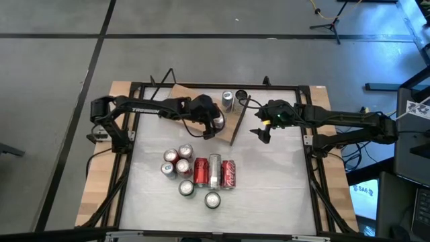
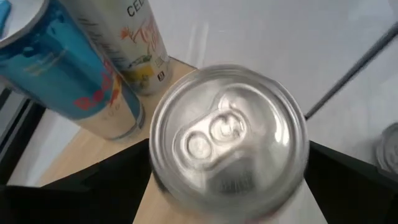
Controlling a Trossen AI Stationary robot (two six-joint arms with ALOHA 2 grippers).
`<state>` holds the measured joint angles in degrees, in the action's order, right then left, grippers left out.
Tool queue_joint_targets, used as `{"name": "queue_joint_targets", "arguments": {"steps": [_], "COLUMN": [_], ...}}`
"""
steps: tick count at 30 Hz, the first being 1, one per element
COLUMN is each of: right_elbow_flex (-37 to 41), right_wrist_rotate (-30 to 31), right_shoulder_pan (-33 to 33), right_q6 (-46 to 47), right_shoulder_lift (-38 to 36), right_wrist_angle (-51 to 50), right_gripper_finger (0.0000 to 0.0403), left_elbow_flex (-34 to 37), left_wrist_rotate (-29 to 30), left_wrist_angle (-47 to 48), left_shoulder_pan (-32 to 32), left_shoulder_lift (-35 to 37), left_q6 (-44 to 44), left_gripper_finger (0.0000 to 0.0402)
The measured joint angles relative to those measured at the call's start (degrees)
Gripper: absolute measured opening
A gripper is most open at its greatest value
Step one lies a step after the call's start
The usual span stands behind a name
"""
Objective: Place canned beverage on shelf
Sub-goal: Put the right silver soda can on the shelf
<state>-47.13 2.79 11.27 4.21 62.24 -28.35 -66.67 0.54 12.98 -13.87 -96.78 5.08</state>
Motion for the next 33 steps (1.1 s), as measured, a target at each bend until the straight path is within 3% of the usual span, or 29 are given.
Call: {"name": "queue_joint_targets", "arguments": {"steps": [5, 15, 33], "right_elbow_flex": [0.0, 0.0, 0.0], "right_wrist_rotate": [-0.02, 0.0, 0.01], "right_shoulder_pan": [0.0, 0.0, 0.0], "right_q6": [0.0, -0.01, -0.02], "right_shoulder_lift": [0.0, 0.0, 0.0], "right_wrist_angle": [-0.09, -0.05, -0.06], "right_gripper_finger": [0.0381, 0.0381, 0.0381], "left_elbow_flex": [0.0, 0.0, 0.0], "left_wrist_rotate": [2.32, 3.28, 2.56], "left_wrist_angle": [-0.8, -0.75, -0.01], "left_shoulder_pan": [-0.02, -0.04, -5.71], "left_shoulder_lift": [-0.04, 0.2, 3.48], "left_q6": [0.0, 0.0, 3.77], "left_gripper_finger": [0.0364, 0.0279, 0.0277]}}
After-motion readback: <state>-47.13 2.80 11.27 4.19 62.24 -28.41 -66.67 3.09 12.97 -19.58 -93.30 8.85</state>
